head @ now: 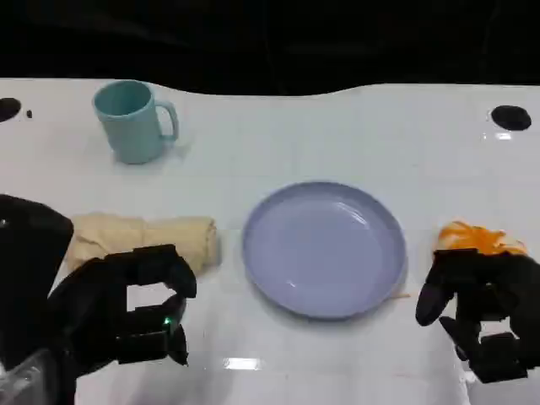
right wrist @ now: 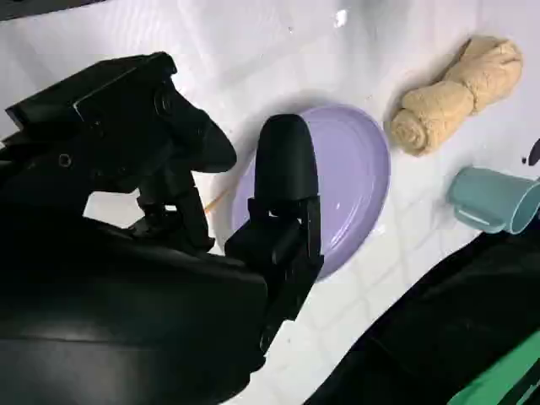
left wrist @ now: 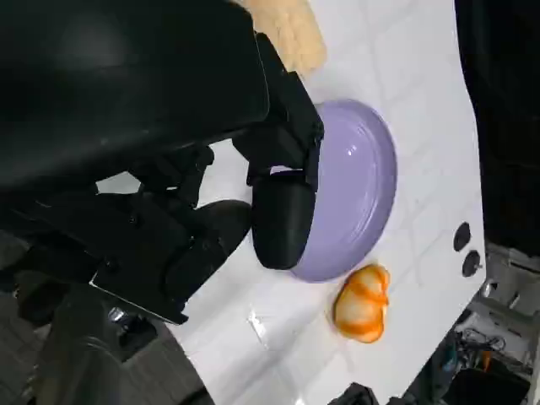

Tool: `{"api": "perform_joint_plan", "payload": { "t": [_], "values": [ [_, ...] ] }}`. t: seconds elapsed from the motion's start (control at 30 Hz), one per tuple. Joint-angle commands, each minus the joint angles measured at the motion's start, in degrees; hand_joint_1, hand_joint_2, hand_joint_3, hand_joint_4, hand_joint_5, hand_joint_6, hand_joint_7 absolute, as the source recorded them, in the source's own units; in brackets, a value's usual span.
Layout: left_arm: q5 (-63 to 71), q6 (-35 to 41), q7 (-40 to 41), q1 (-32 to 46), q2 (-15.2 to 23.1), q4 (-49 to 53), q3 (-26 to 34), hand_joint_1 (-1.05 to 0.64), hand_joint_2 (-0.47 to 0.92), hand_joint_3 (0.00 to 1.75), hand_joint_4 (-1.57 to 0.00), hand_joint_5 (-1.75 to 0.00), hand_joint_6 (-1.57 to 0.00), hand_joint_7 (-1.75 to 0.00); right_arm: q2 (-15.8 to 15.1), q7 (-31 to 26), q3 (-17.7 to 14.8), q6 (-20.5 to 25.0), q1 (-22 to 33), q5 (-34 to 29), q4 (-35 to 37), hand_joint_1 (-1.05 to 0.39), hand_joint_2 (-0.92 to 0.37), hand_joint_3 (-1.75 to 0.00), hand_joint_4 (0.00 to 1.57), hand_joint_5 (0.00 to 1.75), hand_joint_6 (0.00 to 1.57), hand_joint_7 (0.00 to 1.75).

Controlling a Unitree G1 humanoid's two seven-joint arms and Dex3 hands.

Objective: Grasp the towel on the left side of the plate with the left hand and place it into the plate.

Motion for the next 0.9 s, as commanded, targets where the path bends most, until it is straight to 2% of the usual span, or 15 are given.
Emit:
{"api": "perform_joint_plan", "payload": {
  "t": [0.03,0.7,0.77,0.9],
  "values": [
    [0.04,-1.56,-1.06,0.71,1.45,-0.94,0.07,-0.07,0.61,1.19,-0.80,-1.75,-0.69,-1.63,-1.04,0.19,-0.27,-0.14,-0.25,-0.17,-0.82,0.04,-0.56,-1.10,0.71,1.73,0.68,1.50],
    [0.56,-1.14,-0.05,0.67,1.27,-1.89,0.25,-0.06,0.60,1.21,-0.78,-1.75,-0.70,-1.60,-1.37,0.47,-0.52,-1.98,0.03,0.41,-0.52,0.05,-0.54,-1.14,0.72,1.72,0.70,1.48],
    [0.83,-1.10,0.27,0.59,1.30,-2.01,0.26,-0.06,0.61,1.19,-0.74,-1.75,-0.70,-1.57,-1.37,0.45,-0.40,-1.89,0.05,0.35,-0.67,0.05,-0.53,-1.15,0.72,1.72,0.70,1.47],
    [2.92,-3.05,0.38,0.96,2.26,-2.72,-0.69,-0.06,0.59,1.13,-0.64,-1.65,-0.65,-1.37,-1.49,0.39,-0.02,-1.40,0.07,-0.03,-1.15,0.04,-0.53,-1.14,0.72,1.72,0.70,1.47]
  ]
}}
